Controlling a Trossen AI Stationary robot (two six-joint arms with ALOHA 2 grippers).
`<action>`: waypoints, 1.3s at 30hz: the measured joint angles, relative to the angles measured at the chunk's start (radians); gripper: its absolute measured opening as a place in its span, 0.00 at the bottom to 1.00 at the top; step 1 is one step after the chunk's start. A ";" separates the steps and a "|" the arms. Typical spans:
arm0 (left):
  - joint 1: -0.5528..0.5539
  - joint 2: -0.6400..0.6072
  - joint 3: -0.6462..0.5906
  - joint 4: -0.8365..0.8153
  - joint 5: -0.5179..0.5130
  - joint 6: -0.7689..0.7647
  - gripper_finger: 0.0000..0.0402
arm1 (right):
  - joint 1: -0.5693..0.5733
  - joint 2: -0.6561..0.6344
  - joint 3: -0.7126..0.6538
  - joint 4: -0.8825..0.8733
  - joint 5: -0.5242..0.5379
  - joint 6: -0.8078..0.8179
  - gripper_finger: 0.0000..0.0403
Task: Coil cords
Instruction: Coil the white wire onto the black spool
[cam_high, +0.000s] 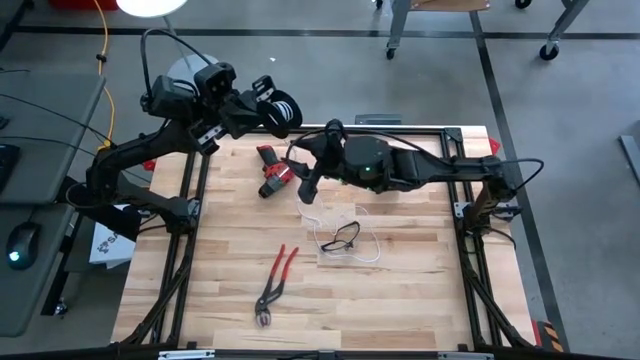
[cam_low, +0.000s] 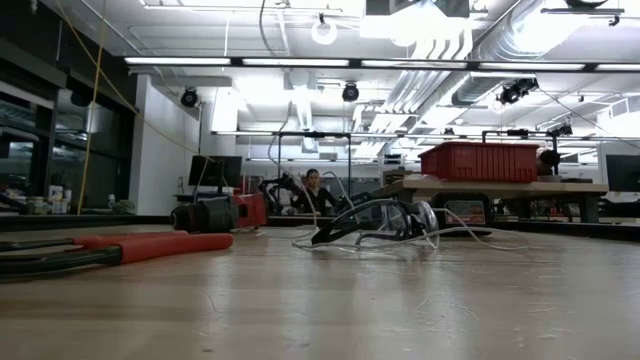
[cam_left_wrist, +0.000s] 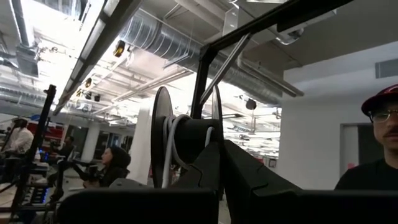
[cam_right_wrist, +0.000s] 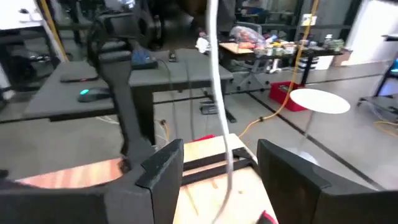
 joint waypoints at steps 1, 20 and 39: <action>0.000 0.000 0.000 0.000 0.000 0.000 0.00 | 0.000 -0.001 0.000 0.005 0.014 -0.006 0.48; 0.028 -0.008 -0.002 -0.010 0.007 0.002 0.00 | 0.019 -0.024 0.000 -0.017 0.025 -0.025 0.00; 0.190 -0.176 -0.002 -0.799 0.056 0.020 0.00 | 0.154 -0.197 0.001 -0.263 -0.106 0.080 0.00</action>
